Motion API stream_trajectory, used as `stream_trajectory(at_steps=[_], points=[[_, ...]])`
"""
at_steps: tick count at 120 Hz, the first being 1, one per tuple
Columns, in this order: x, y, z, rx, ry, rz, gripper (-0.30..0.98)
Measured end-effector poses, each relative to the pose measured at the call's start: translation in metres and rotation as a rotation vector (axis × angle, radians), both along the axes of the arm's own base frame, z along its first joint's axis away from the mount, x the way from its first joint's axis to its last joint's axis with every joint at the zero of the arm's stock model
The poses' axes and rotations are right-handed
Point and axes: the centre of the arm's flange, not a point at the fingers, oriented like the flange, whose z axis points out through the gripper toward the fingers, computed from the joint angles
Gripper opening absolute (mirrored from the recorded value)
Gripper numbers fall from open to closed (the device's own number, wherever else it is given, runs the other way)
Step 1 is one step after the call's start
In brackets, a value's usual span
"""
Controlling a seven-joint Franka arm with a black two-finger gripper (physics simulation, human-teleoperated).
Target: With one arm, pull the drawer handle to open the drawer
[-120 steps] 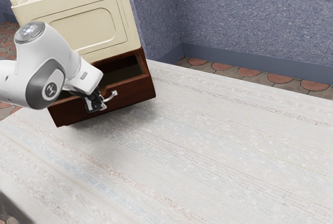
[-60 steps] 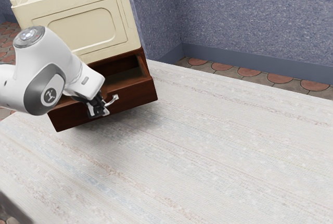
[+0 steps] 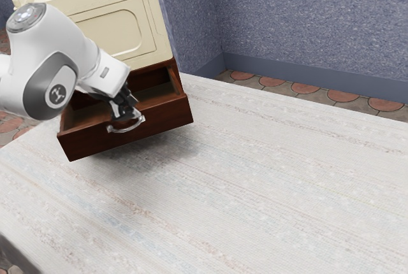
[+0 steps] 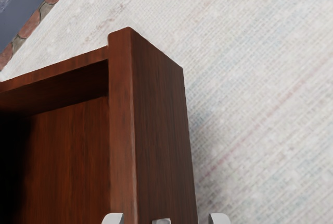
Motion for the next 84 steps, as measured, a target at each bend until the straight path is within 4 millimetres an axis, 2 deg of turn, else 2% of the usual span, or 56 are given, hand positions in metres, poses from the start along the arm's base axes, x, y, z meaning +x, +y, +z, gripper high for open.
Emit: stream_trajectory(at_steps=[8,15,20,24,34,39,55,74,84], points=[[0.01,-0.022,0.048,0.01,-0.044,-0.031,0.15],[0.019,-0.029,0.09,0.0,-0.053,-0.032,0.16],[0.027,-0.031,0.112,-0.008,-0.03,-0.022,0.18],[0.034,-0.031,0.121,-0.018,0.007,-0.011,0.2],[0.051,-0.03,0.121,-0.053,0.149,0.034,0.29],[0.053,-0.029,0.119,-0.081,0.223,0.07,0.36],[0.034,-0.026,0.105,-0.183,0.425,0.221,0.51],[0.015,-0.019,0.109,-0.224,0.507,0.393,0.6],[0.01,-0.024,0.113,-0.212,0.521,0.46,0.63]])
